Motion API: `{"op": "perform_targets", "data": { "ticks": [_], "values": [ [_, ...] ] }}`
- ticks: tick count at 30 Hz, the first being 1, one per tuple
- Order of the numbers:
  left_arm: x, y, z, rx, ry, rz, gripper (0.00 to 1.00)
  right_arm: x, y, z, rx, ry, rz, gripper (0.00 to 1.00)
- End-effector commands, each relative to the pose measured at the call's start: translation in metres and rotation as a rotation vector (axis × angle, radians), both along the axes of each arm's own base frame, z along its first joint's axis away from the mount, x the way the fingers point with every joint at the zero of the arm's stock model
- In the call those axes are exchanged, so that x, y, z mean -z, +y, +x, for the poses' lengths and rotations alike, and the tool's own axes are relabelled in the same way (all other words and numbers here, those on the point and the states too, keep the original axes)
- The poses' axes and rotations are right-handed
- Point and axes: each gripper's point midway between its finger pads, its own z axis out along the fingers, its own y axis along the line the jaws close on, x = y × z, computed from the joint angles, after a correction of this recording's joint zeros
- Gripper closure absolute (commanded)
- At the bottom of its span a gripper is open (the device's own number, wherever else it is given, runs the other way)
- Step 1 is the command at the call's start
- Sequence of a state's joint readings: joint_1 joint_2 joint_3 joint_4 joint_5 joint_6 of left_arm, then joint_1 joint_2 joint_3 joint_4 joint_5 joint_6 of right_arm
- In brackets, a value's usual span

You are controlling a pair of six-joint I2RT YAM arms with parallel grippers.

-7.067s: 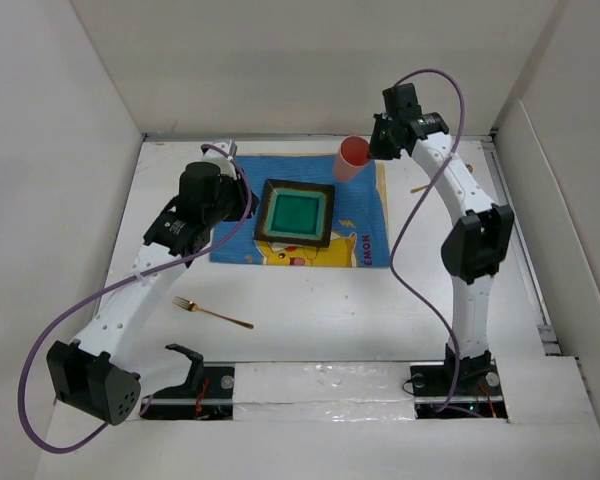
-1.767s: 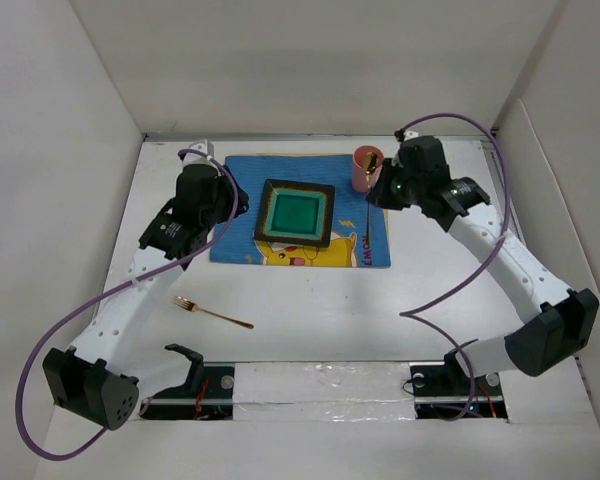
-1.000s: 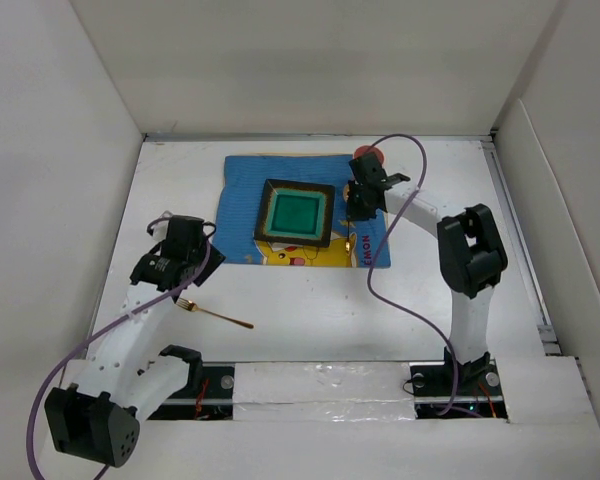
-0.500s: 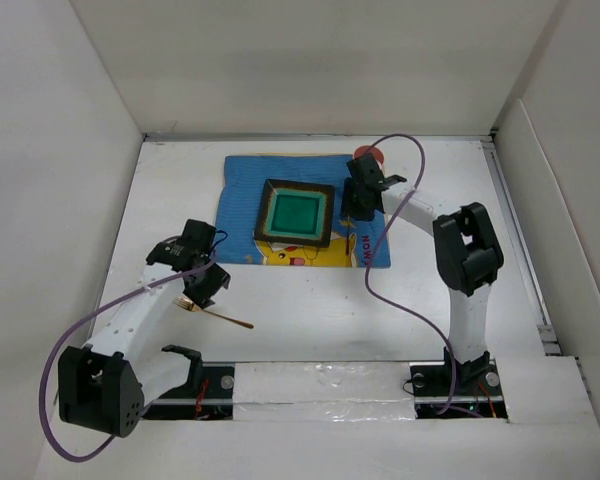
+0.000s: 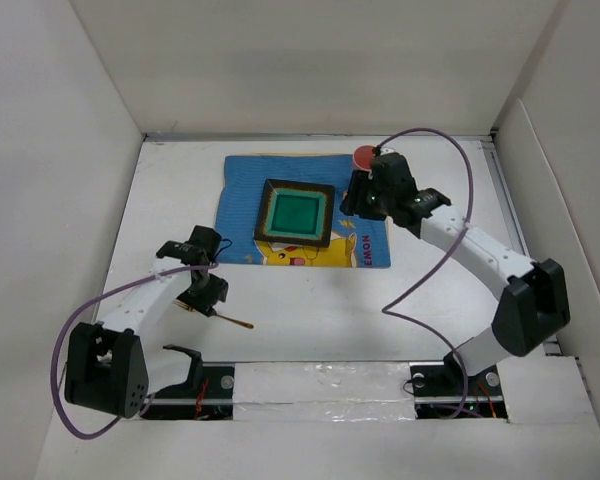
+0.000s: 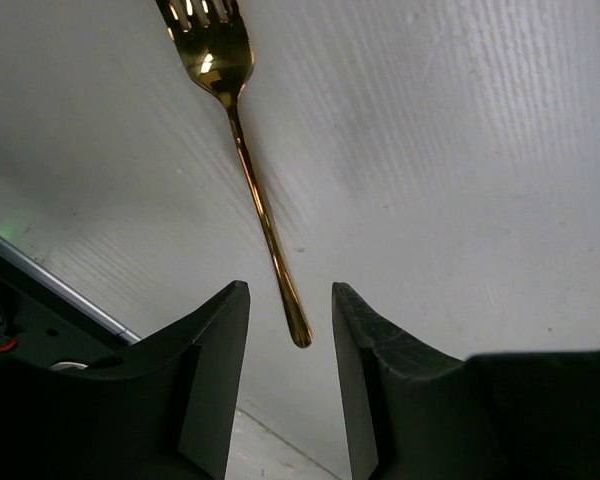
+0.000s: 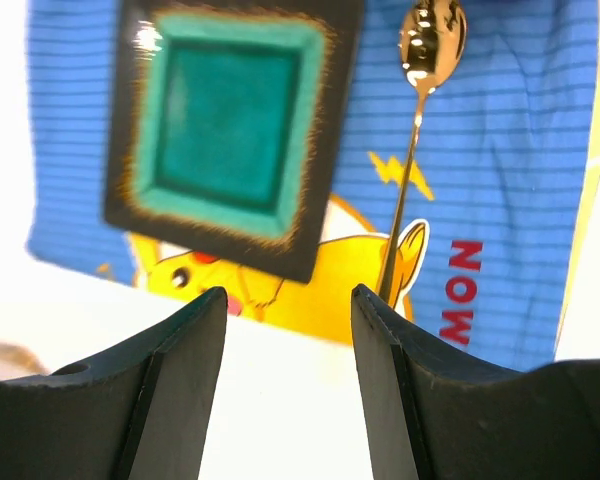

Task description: Set the dinner table for one person

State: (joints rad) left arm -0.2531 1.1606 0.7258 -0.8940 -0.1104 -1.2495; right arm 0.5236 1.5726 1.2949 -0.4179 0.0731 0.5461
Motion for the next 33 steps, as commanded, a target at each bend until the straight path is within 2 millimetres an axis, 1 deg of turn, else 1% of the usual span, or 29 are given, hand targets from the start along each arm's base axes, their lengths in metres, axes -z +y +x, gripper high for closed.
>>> {"op": "perform_targets", "data": {
  "ticks": [1,3,4,6,7,13,14,16,18,19,21,22,24,26,27,29,30,31,33],
  "values": [
    [0.003,0.011,-0.008,-0.085,0.066,0.061,0.65,-0.025,-0.003,-0.011,-0.025,-0.056,0.057,0.42],
    [0.004,0.012,-0.009,-0.094,0.076,0.069,0.65,-0.034,-0.007,-0.018,-0.032,-0.073,0.073,0.42],
    [0.004,0.011,-0.008,-0.103,0.075,0.068,0.64,-0.045,-0.012,-0.019,-0.028,-0.099,0.088,0.42],
    [0.005,0.012,-0.008,-0.116,0.080,0.074,0.64,-0.056,-0.013,-0.024,-0.047,-0.109,0.114,0.42],
    [0.006,0.013,-0.009,-0.123,0.093,0.083,0.64,-0.067,-0.016,-0.027,-0.049,-0.127,0.130,0.42],
    [0.009,0.014,-0.009,-0.121,0.124,0.094,0.64,-0.096,-0.007,-0.043,-0.113,-0.160,0.190,0.42],
    [0.009,0.014,-0.008,-0.133,0.118,0.095,0.64,-0.105,-0.005,-0.048,-0.126,-0.172,0.198,0.42],
    [0.007,0.013,-0.006,-0.149,0.104,0.092,0.63,-0.118,-0.008,-0.054,-0.130,-0.189,0.203,0.42],
    [0.005,0.016,-0.001,-0.181,0.072,0.102,0.63,-0.144,-0.011,-0.061,-0.139,-0.243,0.228,0.42],
    [0.004,0.015,0.001,-0.186,0.057,0.106,0.63,-0.149,-0.013,-0.066,-0.145,-0.244,0.233,0.42],
    [0.002,0.017,0.007,-0.199,0.017,0.111,0.61,-0.170,-0.016,-0.075,-0.166,-0.276,0.264,0.42],
    [0.008,0.016,0.001,-0.205,0.017,0.096,0.60,-0.174,-0.016,-0.080,-0.179,-0.276,0.270,0.42],
    [0.007,0.014,0.006,-0.219,-0.010,0.084,0.60,-0.184,-0.018,-0.089,-0.202,-0.285,0.286,0.42],
    [0.008,0.015,0.001,-0.238,0.004,0.089,0.61,-0.188,-0.017,-0.095,-0.215,-0.290,0.283,0.42],
    [0.007,0.015,0.002,-0.234,-0.002,0.084,0.62,-0.186,-0.017,-0.097,-0.216,-0.288,0.275,0.42],
    [0.007,0.012,-0.001,-0.269,-0.007,0.060,0.63,-0.181,-0.005,-0.105,-0.257,-0.274,0.269,0.43],
    [0.007,0.012,-0.001,-0.291,-0.007,0.052,0.64,-0.176,0.001,-0.110,-0.284,-0.263,0.274,0.48],
    [0.003,0.014,0.005,-0.307,-0.031,0.050,0.65,-0.172,0.012,-0.119,-0.334,-0.252,0.281,0.55],
    [-0.016,0.018,0.023,-0.282,-0.108,0.066,0.67,-0.158,0.031,-0.128,-0.412,-0.229,0.301,0.66]
  ]
}}
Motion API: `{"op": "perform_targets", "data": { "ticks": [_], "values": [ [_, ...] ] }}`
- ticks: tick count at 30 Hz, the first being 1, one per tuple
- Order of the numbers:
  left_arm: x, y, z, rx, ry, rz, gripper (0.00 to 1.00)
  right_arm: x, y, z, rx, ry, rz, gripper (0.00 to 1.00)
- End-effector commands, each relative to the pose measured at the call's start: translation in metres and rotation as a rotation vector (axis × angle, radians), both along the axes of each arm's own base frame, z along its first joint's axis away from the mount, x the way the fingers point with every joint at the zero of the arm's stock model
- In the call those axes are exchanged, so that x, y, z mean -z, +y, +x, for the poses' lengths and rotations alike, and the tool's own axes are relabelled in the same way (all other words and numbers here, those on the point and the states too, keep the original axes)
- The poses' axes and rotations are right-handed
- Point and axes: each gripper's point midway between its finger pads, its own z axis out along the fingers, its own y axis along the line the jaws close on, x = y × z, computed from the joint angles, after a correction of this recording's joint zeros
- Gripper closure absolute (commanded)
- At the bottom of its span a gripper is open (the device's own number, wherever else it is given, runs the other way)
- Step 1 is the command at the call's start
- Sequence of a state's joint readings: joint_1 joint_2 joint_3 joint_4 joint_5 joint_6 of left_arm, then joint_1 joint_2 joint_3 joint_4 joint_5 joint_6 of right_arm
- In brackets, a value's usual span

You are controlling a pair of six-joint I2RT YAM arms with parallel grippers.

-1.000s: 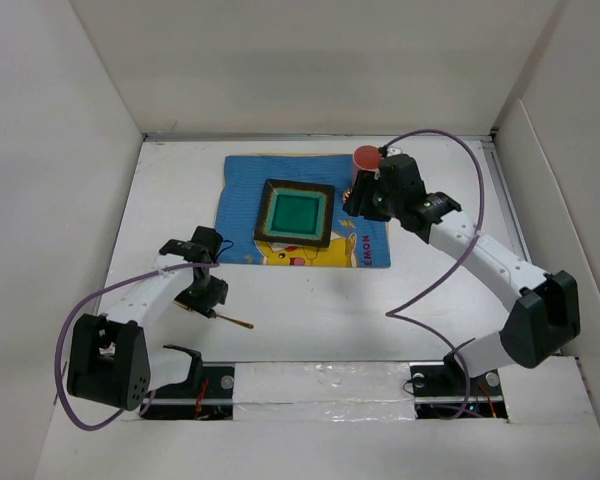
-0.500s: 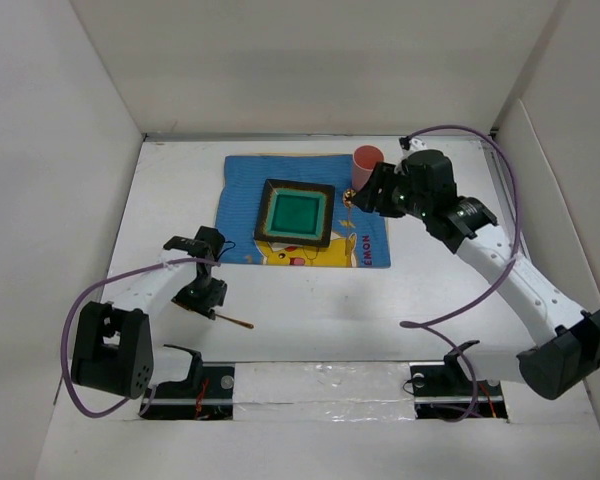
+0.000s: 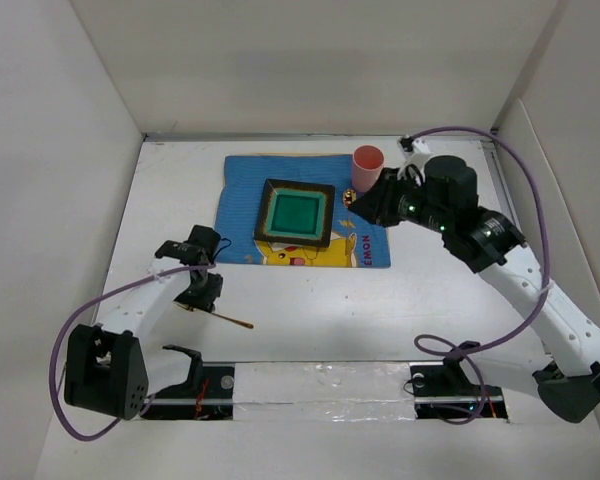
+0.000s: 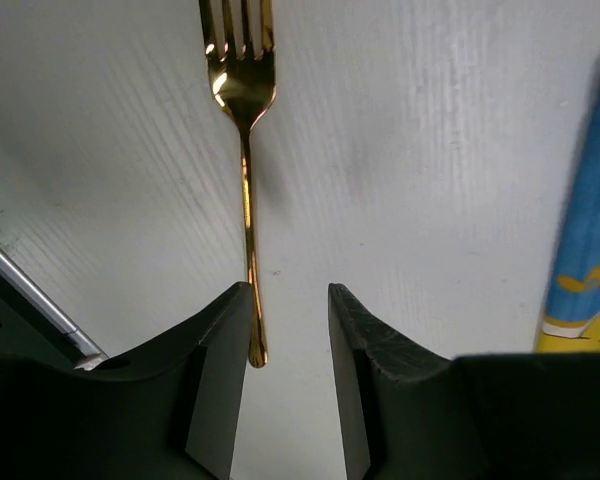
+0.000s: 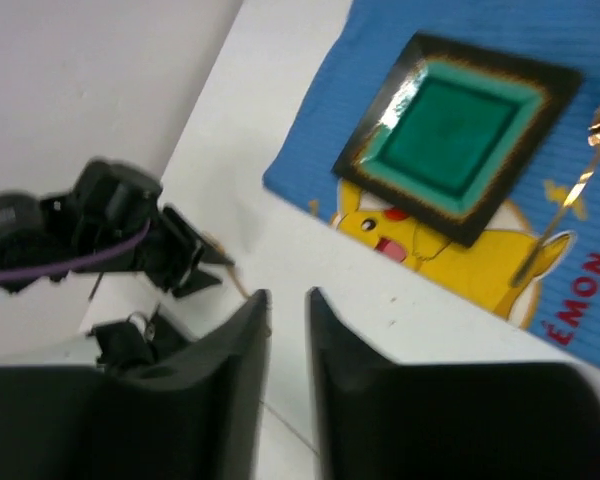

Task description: Set the dinner table for one person

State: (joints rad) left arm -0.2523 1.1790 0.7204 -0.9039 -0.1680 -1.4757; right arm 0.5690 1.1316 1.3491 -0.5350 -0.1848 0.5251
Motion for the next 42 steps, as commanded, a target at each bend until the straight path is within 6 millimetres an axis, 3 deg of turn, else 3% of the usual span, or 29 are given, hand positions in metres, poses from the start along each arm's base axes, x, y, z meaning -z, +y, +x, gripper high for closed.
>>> {"op": "perform_targets", "data": {
  "ticks": [1,2,3,4,5,6,7,8,9,10,11,12,13,15,16,17,19,20,22,23,24,26,27,29,30,32,33,37,42],
  "values": [
    [-0.035,0.014,0.028,-0.035,-0.141,0.083,0.67,0.035,0.034,-0.024,-0.177,0.059,-0.025,0.79],
    [-0.066,0.013,0.046,-0.007,-0.217,0.099,0.67,0.052,0.050,-0.032,-0.247,0.087,-0.057,0.96],
    [-0.086,0.014,0.054,0.014,-0.270,0.119,0.67,0.064,0.059,-0.037,-0.277,0.110,-0.074,1.00],
    [-0.107,0.020,0.064,0.026,-0.330,0.170,0.67,0.068,0.071,-0.040,-0.300,0.101,-0.072,1.00],
    [-0.147,0.018,0.080,0.031,-0.435,0.163,0.66,0.078,0.088,-0.055,-0.360,0.108,-0.083,1.00],
    [-0.171,0.019,0.085,0.090,-0.498,0.179,0.72,0.091,0.099,-0.056,-0.366,0.120,-0.101,1.00],
    [-0.212,0.016,0.101,0.112,-0.634,0.175,0.75,0.091,0.114,-0.058,-0.382,0.104,-0.084,1.00],
    [-0.230,0.015,0.105,0.150,-0.691,0.183,0.78,0.095,0.125,-0.061,-0.408,0.092,-0.092,1.00],
    [-0.246,0.015,0.105,0.217,-0.734,0.206,0.84,0.114,0.144,-0.071,-0.438,0.109,-0.128,1.00],
    [-0.282,0.010,0.106,0.273,-0.869,0.197,0.89,0.127,0.169,-0.072,-0.457,0.091,-0.144,0.86],
    [-0.282,0.010,0.105,0.273,-0.871,0.197,0.89,0.127,0.169,-0.072,-0.457,0.091,-0.144,0.86],
    [-0.290,0.008,0.103,0.297,-0.899,0.197,1.00,0.126,0.187,-0.080,-0.490,0.068,-0.155,0.81],
    [-0.299,0.006,0.097,0.347,-0.930,0.201,1.00,0.154,0.201,-0.079,-0.496,0.095,-0.210,0.76],
    [-0.312,0.004,0.095,0.392,-0.981,0.207,1.00,0.161,0.227,-0.077,-0.486,0.031,-0.231,0.60],
    [-0.314,-0.001,0.093,0.442,-0.990,0.206,1.00,0.189,0.242,-0.086,-0.510,0.046,-0.283,0.56],
    [-0.322,-0.004,0.090,0.473,-1.024,0.199,1.00,0.198,0.250,-0.085,-0.511,0.037,-0.306,0.52],
    [-0.328,-0.019,0.086,0.570,-1.058,0.162,1.00,0.202,0.272,-0.085,-0.519,0.012,-0.316,0.51],
    [-0.332,-0.022,0.084,0.619,-1.070,0.169,0.99,0.227,0.278,-0.079,-0.516,0.025,-0.362,0.49],
    [-0.334,-0.029,0.080,0.679,-1.083,0.151,0.86,0.228,0.294,-0.070,-0.487,-0.012,-0.383,0.49],
    [-0.333,-0.030,0.078,0.698,-1.081,0.154,0.76,0.248,0.302,-0.078,-0.513,-0.015,-0.434,0.48],
    [-0.336,-0.030,0.073,0.709,-1.101,0.155,0.72,0.254,0.303,-0.076,-0.499,-0.024,-0.475,0.48],
    [-0.335,-0.032,0.070,0.730,-1.113,0.152,0.64,0.246,0.323,-0.079,-0.513,-0.080,-0.482,0.48],
    [-0.339,-0.031,0.065,0.742,-1.131,0.165,0.62,0.262,0.322,-0.072,-0.489,-0.080,-0.533,0.48],
    [-0.340,-0.030,0.061,0.760,-1.139,0.173,0.58,0.254,0.337,-0.070,-0.479,-0.111,-0.535,0.48],
    [-0.341,-0.030,0.060,0.776,-1.138,0.185,0.57,0.274,0.337,-0.069,-0.487,-0.089,-0.575,0.48],
    [-0.342,-0.028,0.056,0.786,-1.130,0.196,0.57,0.271,0.348,-0.067,-0.496,-0.098,-0.567,0.48],
    [-0.343,-0.027,0.054,0.791,-1.132,0.200,0.57,0.285,0.348,-0.068,-0.506,-0.081,-0.590,0.48],
    [-0.347,-0.030,0.045,0.807,-1.150,0.188,0.57,0.289,0.362,-0.085,-0.539,-0.090,-0.591,0.47],
    [-0.350,-0.029,0.041,0.810,-1.148,0.201,0.57,0.300,0.359,-0.085,-0.509,-0.090,-0.648,0.48]
  ]
}}
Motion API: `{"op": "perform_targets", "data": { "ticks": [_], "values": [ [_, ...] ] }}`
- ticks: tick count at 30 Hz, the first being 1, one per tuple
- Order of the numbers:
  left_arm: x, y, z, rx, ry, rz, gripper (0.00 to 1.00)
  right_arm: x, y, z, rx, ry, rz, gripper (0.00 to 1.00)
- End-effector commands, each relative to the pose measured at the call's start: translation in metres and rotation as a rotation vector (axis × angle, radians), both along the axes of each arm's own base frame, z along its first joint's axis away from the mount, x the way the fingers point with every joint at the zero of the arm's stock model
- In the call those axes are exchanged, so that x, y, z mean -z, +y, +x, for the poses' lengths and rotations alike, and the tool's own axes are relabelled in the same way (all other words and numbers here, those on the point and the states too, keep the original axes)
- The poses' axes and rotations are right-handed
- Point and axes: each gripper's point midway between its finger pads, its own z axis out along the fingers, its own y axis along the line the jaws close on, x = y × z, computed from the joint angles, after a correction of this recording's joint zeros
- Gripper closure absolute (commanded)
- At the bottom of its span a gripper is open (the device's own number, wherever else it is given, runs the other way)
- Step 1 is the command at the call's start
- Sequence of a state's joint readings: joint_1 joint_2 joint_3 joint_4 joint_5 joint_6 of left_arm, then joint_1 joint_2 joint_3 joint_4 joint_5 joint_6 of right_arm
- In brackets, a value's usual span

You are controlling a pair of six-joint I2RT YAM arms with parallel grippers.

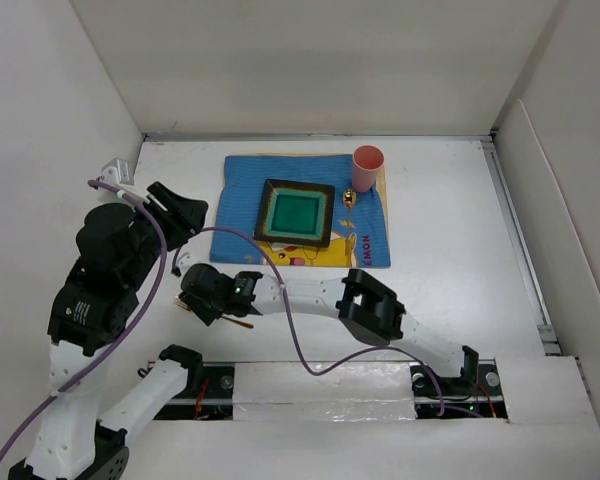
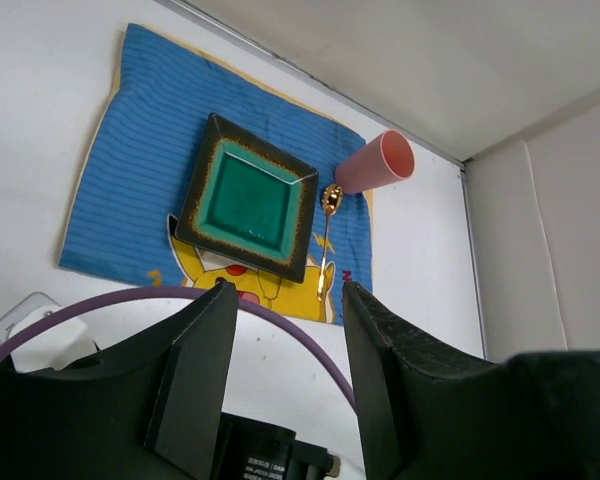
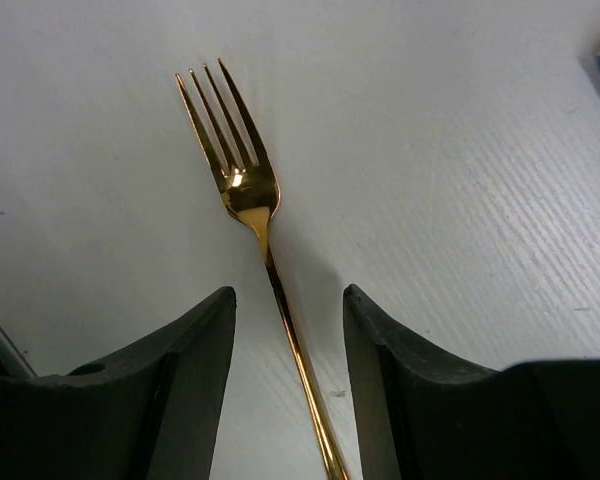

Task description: Set the dinner table for one person

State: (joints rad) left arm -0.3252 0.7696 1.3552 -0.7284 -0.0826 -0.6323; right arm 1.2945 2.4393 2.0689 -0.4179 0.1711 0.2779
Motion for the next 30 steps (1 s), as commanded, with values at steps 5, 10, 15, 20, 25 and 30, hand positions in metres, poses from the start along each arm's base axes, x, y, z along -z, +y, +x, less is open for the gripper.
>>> {"op": "perform_targets", "data": {
  "ticks": [5,10,15,20,25,30],
  "values": [
    [-0.020,0.000,-0.005,0.013,-0.057,0.005,0.57,0.003,-0.006,-0.007,0.005,-0.053,-0.057,0.49],
    [-0.019,0.002,-0.005,0.001,-0.057,0.000,0.57,0.013,-0.018,-0.017,0.009,-0.060,-0.091,0.56],
    [-0.019,0.003,-0.004,-0.008,-0.056,-0.004,0.58,0.021,-0.025,-0.012,0.047,-0.077,-0.121,0.88],
    [-0.017,0.003,-0.004,-0.013,-0.053,-0.015,0.58,-0.001,-0.017,0.001,0.110,-0.089,-0.069,1.00],
    [-0.010,0.003,-0.005,-0.011,-0.025,-0.005,0.58,-0.075,-0.008,0.056,0.277,-0.034,0.139,1.00],
    [-0.001,0.000,-0.004,0.005,0.009,0.007,0.58,-0.129,-0.031,0.145,0.528,0.038,0.332,1.00]
  ]
}}
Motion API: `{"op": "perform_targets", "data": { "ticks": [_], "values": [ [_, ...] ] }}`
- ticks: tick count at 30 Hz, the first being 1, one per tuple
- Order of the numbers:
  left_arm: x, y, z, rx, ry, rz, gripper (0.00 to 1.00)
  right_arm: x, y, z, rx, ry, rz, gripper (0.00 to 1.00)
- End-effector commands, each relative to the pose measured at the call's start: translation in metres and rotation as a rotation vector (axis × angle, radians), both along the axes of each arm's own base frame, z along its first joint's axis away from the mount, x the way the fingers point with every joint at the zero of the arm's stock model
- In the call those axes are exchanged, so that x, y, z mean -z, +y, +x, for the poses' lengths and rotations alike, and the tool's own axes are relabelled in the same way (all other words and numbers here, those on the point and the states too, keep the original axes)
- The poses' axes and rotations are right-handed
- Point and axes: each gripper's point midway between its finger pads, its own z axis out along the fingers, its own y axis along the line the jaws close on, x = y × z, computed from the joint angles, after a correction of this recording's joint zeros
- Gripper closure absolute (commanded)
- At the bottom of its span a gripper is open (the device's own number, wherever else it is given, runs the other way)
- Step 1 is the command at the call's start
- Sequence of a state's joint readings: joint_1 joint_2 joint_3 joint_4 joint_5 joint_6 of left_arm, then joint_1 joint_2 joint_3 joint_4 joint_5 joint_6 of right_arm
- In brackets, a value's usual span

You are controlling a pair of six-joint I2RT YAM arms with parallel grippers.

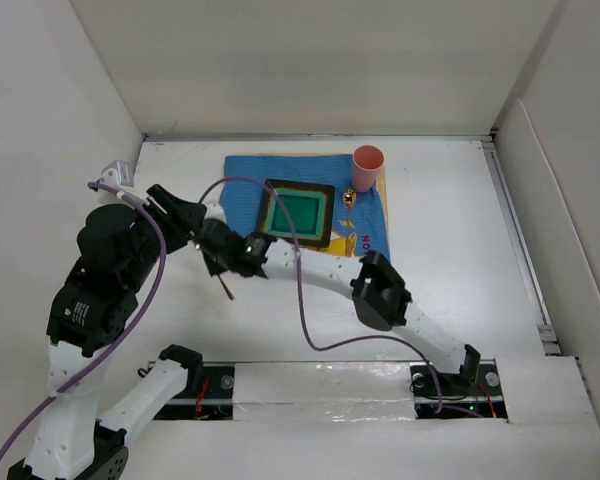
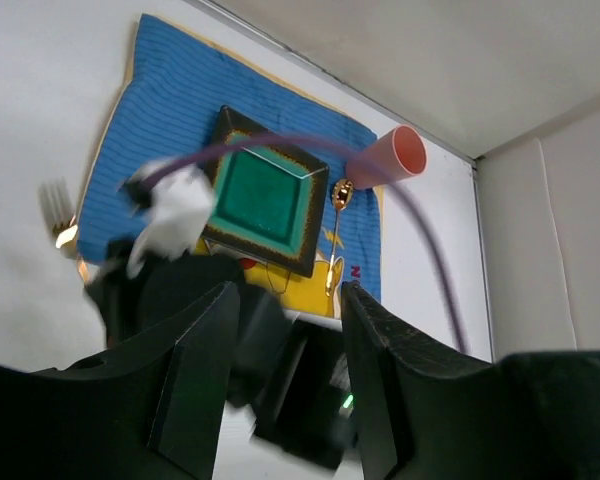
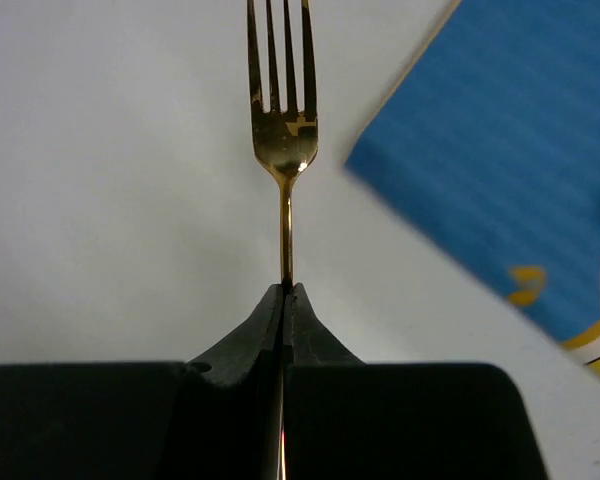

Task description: Set the dinner table for one person

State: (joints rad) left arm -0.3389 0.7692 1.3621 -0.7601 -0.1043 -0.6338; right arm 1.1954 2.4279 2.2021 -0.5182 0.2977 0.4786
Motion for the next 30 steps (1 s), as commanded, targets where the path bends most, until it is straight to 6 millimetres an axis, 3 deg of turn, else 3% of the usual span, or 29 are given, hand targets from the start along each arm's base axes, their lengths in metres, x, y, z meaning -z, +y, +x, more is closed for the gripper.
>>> {"op": "perform_targets", "data": {
  "ticks": [1,2,3,6,7,9,12,13,14,16,19,24,30],
  "values": [
    [0.000,-0.004,0.000,0.020,0.001,-0.003,0.58,-0.085,-0.018,0.082,0.238,-0.002,0.252,1.00],
    [0.003,-0.005,0.000,0.025,0.011,-0.005,0.59,-0.096,-0.020,0.095,0.280,0.010,0.302,1.00],
    [0.005,-0.006,-0.001,0.030,0.016,-0.006,0.59,-0.090,-0.028,0.116,0.318,0.018,0.314,1.00],
    [0.014,-0.010,-0.003,0.052,0.043,-0.010,0.59,-0.099,-0.035,0.147,0.399,0.036,0.397,1.00],
    [0.020,-0.011,-0.003,0.057,0.059,-0.009,0.59,-0.089,-0.043,0.165,0.437,0.049,0.404,1.00],
    [0.025,-0.014,-0.002,0.071,0.069,-0.011,0.59,-0.092,-0.047,0.188,0.491,0.074,0.483,1.00],
    [0.029,-0.017,0.000,0.078,0.083,-0.014,0.59,-0.084,-0.050,0.203,0.531,0.077,0.512,1.00],
    [0.032,-0.019,-0.001,0.086,0.091,-0.015,0.59,-0.092,-0.054,0.212,0.545,0.072,0.539,1.00],
    [0.033,-0.019,0.000,0.087,0.095,-0.016,0.59,-0.080,-0.056,0.220,0.570,0.092,0.547,1.00],
    [0.036,-0.021,0.001,0.091,0.100,-0.011,0.59,-0.083,-0.049,0.221,0.566,0.108,0.587,1.00],
    [0.038,-0.023,0.001,0.100,0.107,-0.007,0.59,-0.071,-0.046,0.222,0.580,0.130,0.592,1.00],
    [0.043,-0.021,0.001,0.088,0.117,0.003,0.59,-0.036,-0.045,0.219,0.591,0.175,0.551,1.00],
    [0.047,-0.020,0.003,0.084,0.124,0.009,0.59,-0.009,-0.043,0.215,0.584,0.210,0.511,1.00]
  ]
}}
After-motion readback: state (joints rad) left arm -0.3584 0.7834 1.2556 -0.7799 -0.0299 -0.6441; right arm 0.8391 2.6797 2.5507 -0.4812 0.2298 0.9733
